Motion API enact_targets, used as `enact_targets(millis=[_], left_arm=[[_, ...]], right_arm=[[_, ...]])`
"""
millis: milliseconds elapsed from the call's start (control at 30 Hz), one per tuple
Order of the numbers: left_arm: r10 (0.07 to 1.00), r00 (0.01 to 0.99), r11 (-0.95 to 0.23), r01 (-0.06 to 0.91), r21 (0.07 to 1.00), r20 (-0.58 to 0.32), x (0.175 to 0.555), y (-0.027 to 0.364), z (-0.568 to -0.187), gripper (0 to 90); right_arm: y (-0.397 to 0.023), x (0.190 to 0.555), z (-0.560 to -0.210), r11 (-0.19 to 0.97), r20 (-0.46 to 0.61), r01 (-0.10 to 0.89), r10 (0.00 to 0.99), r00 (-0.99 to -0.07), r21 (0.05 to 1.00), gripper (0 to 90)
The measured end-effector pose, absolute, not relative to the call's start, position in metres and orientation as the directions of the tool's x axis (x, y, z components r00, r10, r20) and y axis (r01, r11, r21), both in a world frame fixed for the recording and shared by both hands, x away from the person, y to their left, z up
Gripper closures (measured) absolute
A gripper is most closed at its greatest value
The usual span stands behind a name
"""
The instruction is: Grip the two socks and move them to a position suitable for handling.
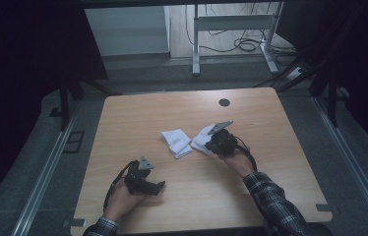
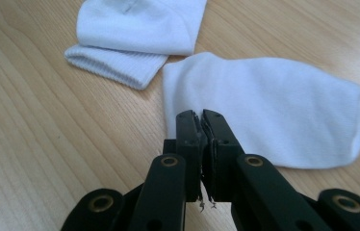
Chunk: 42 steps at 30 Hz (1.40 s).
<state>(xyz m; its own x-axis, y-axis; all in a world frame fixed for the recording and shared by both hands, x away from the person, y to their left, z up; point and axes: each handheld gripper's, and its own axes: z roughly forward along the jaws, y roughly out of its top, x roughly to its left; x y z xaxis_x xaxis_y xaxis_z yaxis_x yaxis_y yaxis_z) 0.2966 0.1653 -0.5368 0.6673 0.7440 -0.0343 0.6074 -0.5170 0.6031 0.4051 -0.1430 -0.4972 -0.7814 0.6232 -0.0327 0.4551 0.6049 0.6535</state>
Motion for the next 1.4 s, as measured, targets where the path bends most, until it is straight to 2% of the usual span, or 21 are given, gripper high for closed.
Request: enact_targets(millis=[700, 1100, 1233, 1400], left_arm=[[0.749, 0.662, -0.513, 0.610, 0.604, -0.032, 0.297, 0.165, -0.537, 9.6], [0.752, 0.658, -0.511, 0.614, 0.602, -0.033, 0.297, 0.164, -0.537, 9.7], [0.754, 0.656, -0.509, 0.616, 0.602, -0.034, 0.297, 0.164, -0.537, 9.7], [0.753, 0.657, -0.509, 0.614, 0.604, -0.033, 0.297, 0.164, -0.537, 9.7]], right_arm=[[-0.167, 0.366, -0.423, 0.532, -0.012, 0.403, 0.614, -0.789, 0.744, 85.6], [-0.162, 0.332, -0.385, 0.511, 0.029, 0.375, 0.562, -0.827, 0.773, 85.5], [-0.167, 0.330, -0.390, 0.508, 0.043, 0.393, 0.570, -0.821, 0.767, 85.3], [-0.183, 0.342, -0.423, 0.500, 0.080, 0.472, 0.620, -0.780, 0.727, 84.8]])
